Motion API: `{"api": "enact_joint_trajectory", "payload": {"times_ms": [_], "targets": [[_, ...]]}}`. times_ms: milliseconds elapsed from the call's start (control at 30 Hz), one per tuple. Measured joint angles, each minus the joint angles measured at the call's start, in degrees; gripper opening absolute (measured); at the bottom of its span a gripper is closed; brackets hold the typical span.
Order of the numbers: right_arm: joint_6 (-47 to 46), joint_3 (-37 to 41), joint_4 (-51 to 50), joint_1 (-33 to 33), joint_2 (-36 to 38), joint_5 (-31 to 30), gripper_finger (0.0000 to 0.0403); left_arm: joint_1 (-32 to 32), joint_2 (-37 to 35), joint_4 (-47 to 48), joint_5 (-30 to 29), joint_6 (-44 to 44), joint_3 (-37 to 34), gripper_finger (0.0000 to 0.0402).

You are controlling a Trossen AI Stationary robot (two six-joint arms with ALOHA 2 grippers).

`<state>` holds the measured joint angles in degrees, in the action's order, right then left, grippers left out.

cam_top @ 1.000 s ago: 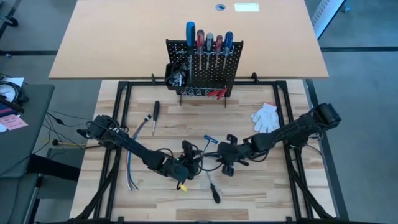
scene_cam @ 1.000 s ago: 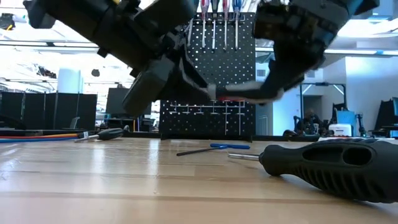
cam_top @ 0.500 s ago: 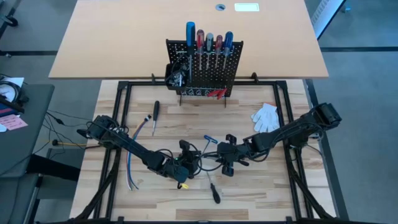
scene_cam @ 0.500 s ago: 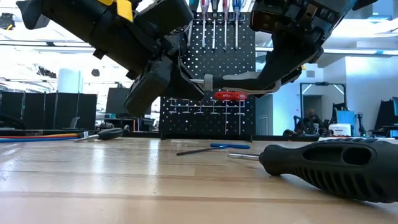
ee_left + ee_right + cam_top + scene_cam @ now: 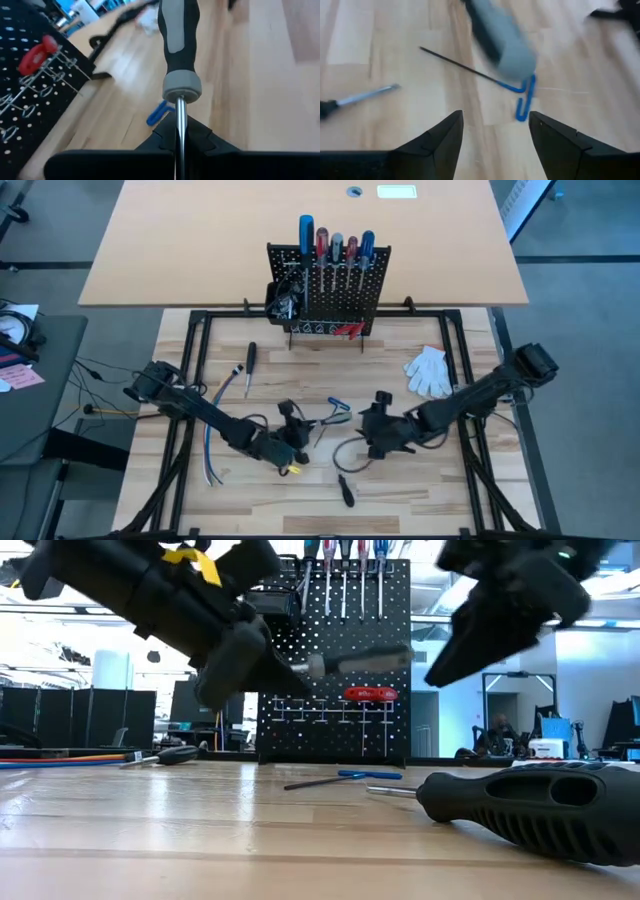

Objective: Hang tools onto peg board
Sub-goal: Hang the gray screwdriver on the black pegboard

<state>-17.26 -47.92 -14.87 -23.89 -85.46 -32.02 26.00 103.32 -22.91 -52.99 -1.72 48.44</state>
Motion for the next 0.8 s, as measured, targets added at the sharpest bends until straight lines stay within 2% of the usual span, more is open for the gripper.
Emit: {"api": "enact_joint_trajectory", "payload": {"times_ms": [133, 267, 367, 433, 533, 800], "targets": [[3.09, 7.49, 11.62, -2.67, 2.53, -4.06, 0.0234, -0.32, -2.76, -18.24, 2.57, -2.6, -8.14, 0.0001], [10.92, 14.05, 33.79, -2.92, 3.44, -4.05, 0.0234, -1.35, -3.26, -38.03, 10.24, -5.25, -15.18, 0.0001], [16.41, 16.3, 50.26, -1.66, 3.34, -4.06, 0.0234, -1.95, -3.01, -47.48, 14.71, -5.73, -17.83, 0.0001], [18.11, 16.55, 58.53, -0.19, 2.94, -3.09, 0.0234, -1.97, -2.99, -50.52, 15.49, -6.08, -18.44, 0.0001], [20.11, 16.24, 65.0, 2.68, 2.87, 5.5, 0.0234, -1.97, -2.98, -51.56, 16.88, -7.09, -17.95, 0.0001], [19.21, 12.9, 66.44, 7.31, 2.65, 18.83, 0.0234, -1.95, -2.96, -51.57, 17.07, -7.69, -16.36, 0.0]]}}
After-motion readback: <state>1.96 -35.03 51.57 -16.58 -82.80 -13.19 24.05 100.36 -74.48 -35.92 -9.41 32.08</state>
